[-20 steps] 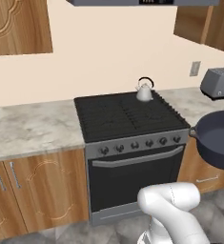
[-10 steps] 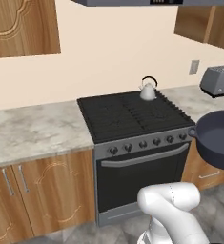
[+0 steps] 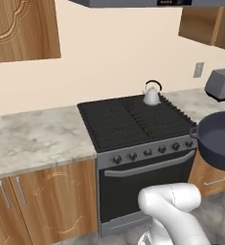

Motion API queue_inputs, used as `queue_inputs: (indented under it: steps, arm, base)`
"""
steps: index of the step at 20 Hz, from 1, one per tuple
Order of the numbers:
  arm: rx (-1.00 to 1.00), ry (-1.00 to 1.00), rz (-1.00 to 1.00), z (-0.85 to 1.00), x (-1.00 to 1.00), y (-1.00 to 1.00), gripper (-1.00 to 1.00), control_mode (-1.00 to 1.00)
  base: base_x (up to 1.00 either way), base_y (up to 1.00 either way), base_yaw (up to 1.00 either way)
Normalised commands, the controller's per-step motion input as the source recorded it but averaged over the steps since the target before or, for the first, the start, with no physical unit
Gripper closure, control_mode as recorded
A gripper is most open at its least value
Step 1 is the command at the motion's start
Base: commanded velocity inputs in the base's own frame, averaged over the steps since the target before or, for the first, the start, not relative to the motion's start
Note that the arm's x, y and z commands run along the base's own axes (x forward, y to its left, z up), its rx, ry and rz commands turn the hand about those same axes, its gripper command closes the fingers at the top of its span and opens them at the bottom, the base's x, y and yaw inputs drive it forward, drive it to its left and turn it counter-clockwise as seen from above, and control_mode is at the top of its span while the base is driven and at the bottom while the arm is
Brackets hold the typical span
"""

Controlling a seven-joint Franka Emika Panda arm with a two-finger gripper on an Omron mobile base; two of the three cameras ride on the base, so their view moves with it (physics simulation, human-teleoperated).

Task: Pick the kettle from the cabinet and place it on a stove burner. Then pick the pot from the counter and place it on another stove burner. Finally, turn both burners on.

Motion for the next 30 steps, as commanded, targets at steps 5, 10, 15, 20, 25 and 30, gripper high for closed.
queue_inputs:
  steps: [5,10,15,20,25,30]
  arm:
    - [0.0,0.0,0.0,0.0,0.0,0.0,1.0,1.0]
    - [0.0,0.0,0.0,0.0,0.0,0.0,1.0,1.0]
    - [0.0,0.0,0.0,0.0,0.0,0.0,1.0,1.0]
    - [0.0,0.0,0.0,0.0,0.0,0.0,1.0,1.0]
    - [0.0,0.0,0.0,0.0,0.0,0.0,1.0,1.0]
    - [0.0,0.0,0.0,0.0,0.0,0.0,1.0,1.0]
  base:
    - [0.41,-0.05,-0.02]
    - [0.37,-0.02,-0.07]
    - [0.34,-0.06,-0.11]
    - [0.39,-0.03,-0.08]
    - [0.45,-0.03,-0.06]
    - [0.41,-0.09,-0.04]
